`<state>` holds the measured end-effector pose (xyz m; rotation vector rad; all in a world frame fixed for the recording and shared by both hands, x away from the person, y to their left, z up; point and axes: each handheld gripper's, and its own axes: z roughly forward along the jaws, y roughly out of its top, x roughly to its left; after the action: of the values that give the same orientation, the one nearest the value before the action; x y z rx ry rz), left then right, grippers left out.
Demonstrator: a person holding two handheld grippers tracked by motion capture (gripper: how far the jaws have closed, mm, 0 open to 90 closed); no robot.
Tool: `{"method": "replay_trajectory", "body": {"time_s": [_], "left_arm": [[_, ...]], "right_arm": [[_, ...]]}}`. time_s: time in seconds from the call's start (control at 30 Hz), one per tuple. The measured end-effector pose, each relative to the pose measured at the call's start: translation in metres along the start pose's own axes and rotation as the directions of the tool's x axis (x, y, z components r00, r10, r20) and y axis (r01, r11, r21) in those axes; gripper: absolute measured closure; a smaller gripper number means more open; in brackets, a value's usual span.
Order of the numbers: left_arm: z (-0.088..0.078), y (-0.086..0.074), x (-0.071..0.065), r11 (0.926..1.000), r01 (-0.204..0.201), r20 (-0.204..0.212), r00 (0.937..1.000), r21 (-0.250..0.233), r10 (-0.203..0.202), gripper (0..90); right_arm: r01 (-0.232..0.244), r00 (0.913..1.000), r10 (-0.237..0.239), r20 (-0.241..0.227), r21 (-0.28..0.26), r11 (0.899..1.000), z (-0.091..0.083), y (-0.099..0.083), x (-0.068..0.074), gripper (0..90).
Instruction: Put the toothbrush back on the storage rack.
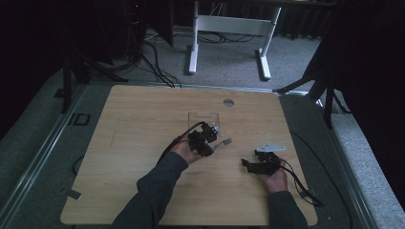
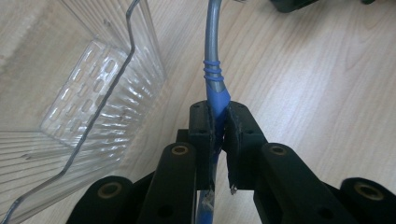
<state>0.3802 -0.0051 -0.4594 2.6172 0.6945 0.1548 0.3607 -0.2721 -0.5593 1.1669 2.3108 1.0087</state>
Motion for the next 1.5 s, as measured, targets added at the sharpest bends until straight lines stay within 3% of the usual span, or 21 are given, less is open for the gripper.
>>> {"method": "replay_trajectory", "body": {"time_s": [0.63, 1.0, 1.2, 1.5], "left_arm": [[-0.013, -0.002, 0.002, 0.9978, 0.019, -0.024, 0.9995, -0.063, -0.02, 81.9], [-0.02, -0.004, 0.004, 0.9946, 0.03, -0.023, 0.9992, -0.1, -0.033, 81.9], [-0.024, -0.005, 0.007, 0.9912, 0.042, -0.003, 0.9991, -0.126, -0.043, 81.9], [-0.028, -0.006, 0.009, 0.9878, 0.052, -0.011, 0.9985, -0.147, -0.054, 81.9]], "right_arm": [[0.0, 1.0, 0.0, 0.0, 0.0, 1.0, 0.0, 0.0, 0.0, 25.5], [0.001, 1.0, -0.001, 0.0, 0.0, 1.0, 0.0, 0.0, 0.0, 25.6], [0.0, 1.0, 0.0, 0.0, 0.0, 1.0, 0.0, 0.0, 0.0, 25.6], [0.0, 1.0, 0.0, 0.0, 0.0, 1.0, 0.0, 0.0, 0.0, 25.6]]}}
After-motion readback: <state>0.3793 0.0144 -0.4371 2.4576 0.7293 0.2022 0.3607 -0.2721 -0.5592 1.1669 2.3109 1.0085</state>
